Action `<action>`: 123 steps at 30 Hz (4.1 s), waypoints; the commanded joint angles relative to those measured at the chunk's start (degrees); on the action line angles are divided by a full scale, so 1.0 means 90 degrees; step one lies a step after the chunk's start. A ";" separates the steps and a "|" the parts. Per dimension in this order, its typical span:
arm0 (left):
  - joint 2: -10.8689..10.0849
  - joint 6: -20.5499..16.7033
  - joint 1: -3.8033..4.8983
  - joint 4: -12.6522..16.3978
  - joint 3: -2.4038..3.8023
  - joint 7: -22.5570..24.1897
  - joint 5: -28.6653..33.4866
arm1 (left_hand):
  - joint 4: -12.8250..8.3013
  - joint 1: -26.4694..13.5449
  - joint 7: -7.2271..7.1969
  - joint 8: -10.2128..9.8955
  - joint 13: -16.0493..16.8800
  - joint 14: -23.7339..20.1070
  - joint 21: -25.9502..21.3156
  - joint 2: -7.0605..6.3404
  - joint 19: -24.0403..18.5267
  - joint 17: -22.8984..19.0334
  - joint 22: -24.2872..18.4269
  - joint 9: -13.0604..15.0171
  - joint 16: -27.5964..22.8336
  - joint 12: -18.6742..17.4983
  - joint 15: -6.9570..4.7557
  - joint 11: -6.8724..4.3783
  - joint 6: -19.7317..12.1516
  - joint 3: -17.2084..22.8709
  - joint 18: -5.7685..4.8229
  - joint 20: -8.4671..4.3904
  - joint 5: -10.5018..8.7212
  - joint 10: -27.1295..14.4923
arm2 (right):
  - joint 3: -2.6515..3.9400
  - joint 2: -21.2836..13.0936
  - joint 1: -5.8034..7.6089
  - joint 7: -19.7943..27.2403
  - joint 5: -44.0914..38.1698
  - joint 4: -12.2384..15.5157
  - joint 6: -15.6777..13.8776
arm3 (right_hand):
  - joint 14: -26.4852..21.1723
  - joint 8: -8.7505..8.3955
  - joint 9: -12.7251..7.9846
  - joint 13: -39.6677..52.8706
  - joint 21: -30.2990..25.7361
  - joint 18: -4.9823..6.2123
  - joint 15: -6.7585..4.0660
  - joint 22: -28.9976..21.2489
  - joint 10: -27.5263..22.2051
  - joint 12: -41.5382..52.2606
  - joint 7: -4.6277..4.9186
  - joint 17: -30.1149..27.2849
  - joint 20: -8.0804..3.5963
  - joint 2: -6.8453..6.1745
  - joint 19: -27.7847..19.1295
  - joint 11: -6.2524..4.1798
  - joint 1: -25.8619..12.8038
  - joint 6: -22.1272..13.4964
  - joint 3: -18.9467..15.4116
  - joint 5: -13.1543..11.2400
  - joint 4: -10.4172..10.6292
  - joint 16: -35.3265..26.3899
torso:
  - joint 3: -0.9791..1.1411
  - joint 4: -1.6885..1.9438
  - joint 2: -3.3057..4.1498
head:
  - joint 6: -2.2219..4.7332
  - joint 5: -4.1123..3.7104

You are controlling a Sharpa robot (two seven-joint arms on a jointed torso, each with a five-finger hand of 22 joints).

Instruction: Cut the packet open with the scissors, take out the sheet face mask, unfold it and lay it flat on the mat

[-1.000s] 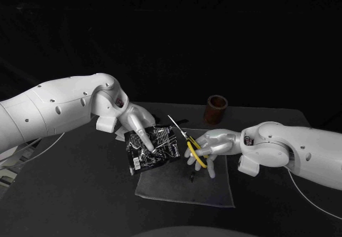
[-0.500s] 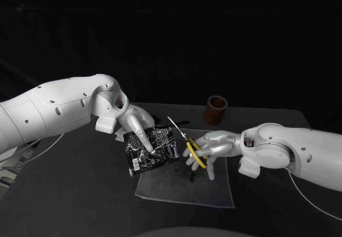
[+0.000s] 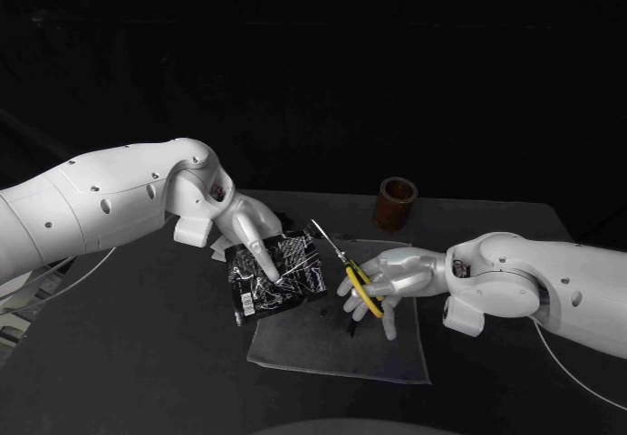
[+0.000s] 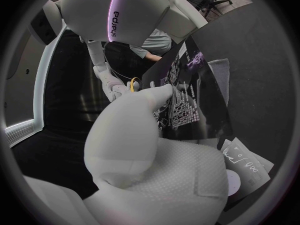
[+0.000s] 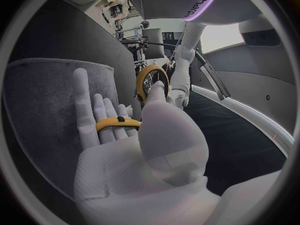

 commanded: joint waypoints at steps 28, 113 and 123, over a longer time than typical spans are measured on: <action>0.0007 0.1270 0.0002 0.0024 0.0002 0.0007 -0.0037 | -0.0044 0.0012 -0.0007 0.0038 0.0005 -0.0013 0.0042 0.0069 -0.0006 0.0005 0.0005 0.1138 -0.0008 0.0021 -0.0035 -0.0037 0.0043 0.0011 0.0067 -0.0051 0.0022 0.0033 | -0.0023 0.0118 -0.0147 0.0003 0.0118 -0.0035 0.0314 | -0.0051 0.0162 0.0033 0.0011 -0.0002 0.0027 -0.0013 -0.0017 -0.0010 0.0145 0.0967 -0.0036 0.0028 -0.0131 -0.0016 0.0009 0.0024 -0.0003 0.0183 -0.0022 0.0145 0.0088 | -0.0003 0.0007 0.0004 | 0.0003 0.0004; -0.0003 0.1147 0.0002 0.0039 0.0002 0.0051 -0.0169 | -0.0052 -0.0006 -0.0007 0.0009 0.0020 -0.0011 0.0059 0.0066 -0.0019 0.0035 0.0019 0.1174 -0.0022 0.0019 -0.0035 -0.0036 0.0051 0.0030 0.0067 -0.0050 0.0022 0.0030 | 0.0037 0.0247 -0.0149 -0.0190 0.0176 -0.0351 -0.1242 | 0.4737 0.6500 0.5730 0.4601 0.3933 -0.0537 -0.2131 0.5256 0.5058 0.5763 -0.1287 0.2859 -0.1904 0.1459 0.2187 -0.2270 -0.1692 0.6395 0.3533 -0.0020 0.0367 0.2829 | 0.0005 0.0000 0.0000 | -0.0191 0.0041; -0.0012 0.1112 0.0002 0.0041 0.0002 0.0083 -0.0208 | -0.0052 -0.0010 -0.0007 0.0003 0.0023 -0.0011 0.0061 0.0066 -0.0022 0.0041 0.0022 0.1182 -0.0026 0.0018 -0.0034 -0.0036 0.0053 0.0033 0.0067 -0.0050 0.0021 0.0029 | 0.0037 0.0210 -0.0149 -0.0210 0.0289 -0.0276 -0.1096 | 0.4881 0.6973 0.6203 0.5508 0.4074 -0.0583 -0.2154 0.5612 0.5088 0.6422 -0.1319 0.3349 -0.1917 0.1419 0.2283 -0.2299 -0.2484 0.6935 0.4075 -0.0002 0.0372 0.3061 | 0.0003 -0.0001 0.0001 | -0.0177 0.0041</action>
